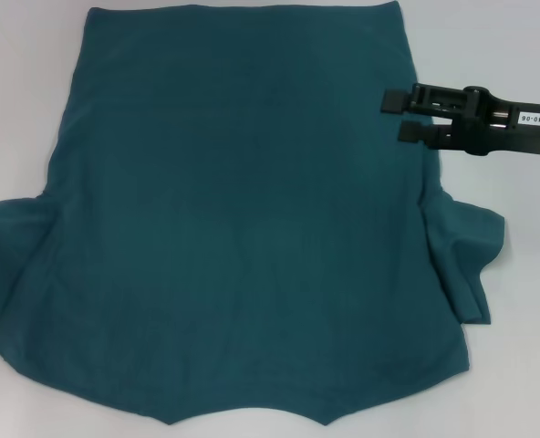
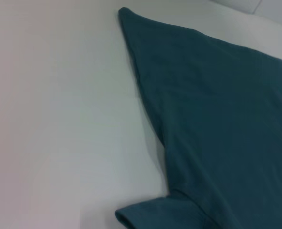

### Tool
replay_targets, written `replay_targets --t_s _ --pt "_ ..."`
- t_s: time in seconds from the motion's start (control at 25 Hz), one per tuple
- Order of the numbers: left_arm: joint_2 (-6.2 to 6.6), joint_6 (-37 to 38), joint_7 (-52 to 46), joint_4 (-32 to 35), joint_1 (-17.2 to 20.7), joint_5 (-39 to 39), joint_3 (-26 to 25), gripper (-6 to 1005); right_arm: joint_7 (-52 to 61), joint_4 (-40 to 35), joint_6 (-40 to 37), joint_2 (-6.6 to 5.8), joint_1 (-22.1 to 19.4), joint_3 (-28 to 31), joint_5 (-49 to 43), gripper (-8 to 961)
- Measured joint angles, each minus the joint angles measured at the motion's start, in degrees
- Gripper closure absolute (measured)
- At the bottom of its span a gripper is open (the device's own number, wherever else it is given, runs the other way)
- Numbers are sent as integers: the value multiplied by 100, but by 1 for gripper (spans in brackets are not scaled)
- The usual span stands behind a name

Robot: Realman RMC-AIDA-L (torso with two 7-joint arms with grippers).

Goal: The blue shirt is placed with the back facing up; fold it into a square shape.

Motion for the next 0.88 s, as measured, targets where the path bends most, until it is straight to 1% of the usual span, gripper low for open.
replay_targets --t_s 0.08,0.12,0.24,0.44,0.68,0.88 --pt "47 35 -55 140 -153 316 27 1001 0 0 -5 0 1 0 1 30" --pt "47 35 -55 140 -153 316 27 1001 0 0 -7 0 2 0 3 30" --pt "93 56 -210 300 -297 666 165 1001 4 0 -13 0 2 0 4 30" --pt "109 24 -392 539 -457 970 473 1000 9 0 -13 0 8 0 4 29" --pt "133 -60 -446 606 -618 1135 610 1000 9 0 -12 0 20 0 4 29" --pt "130 12 -638 805 -629 1145 799 1000 9 0 -10 -4 13 0 3 29"
